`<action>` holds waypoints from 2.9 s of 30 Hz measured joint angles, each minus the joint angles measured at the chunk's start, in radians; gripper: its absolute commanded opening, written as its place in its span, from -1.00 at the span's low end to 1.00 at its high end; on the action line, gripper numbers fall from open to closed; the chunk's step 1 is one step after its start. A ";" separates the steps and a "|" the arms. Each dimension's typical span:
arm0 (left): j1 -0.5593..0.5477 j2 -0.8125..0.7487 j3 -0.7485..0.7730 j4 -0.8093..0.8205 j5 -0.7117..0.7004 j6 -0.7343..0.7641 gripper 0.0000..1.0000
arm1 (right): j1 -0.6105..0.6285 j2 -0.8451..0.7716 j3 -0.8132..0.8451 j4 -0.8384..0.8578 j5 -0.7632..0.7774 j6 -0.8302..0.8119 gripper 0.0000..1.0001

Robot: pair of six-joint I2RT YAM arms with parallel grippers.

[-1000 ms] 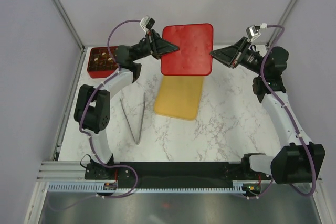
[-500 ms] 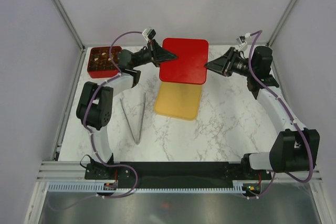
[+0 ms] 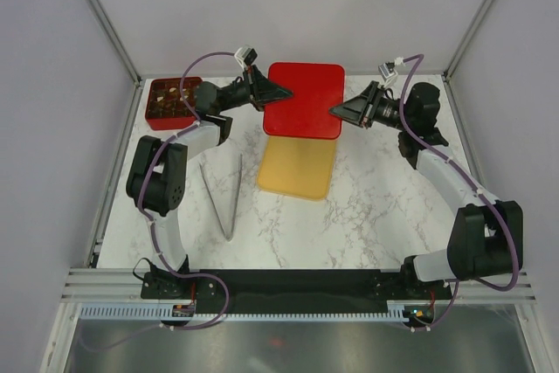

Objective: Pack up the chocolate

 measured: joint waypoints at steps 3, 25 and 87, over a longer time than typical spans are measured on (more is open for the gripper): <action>0.001 0.000 0.000 0.008 -0.006 0.001 -0.65 | 0.000 0.001 0.000 0.034 -0.009 0.037 -0.66; 0.187 -0.434 0.005 -1.328 -0.172 0.994 0.57 | 0.014 0.119 0.100 0.349 0.045 0.333 -1.00; 0.218 0.152 0.397 -1.825 -1.014 1.603 -0.34 | 0.027 0.193 0.110 0.182 0.147 0.174 -1.00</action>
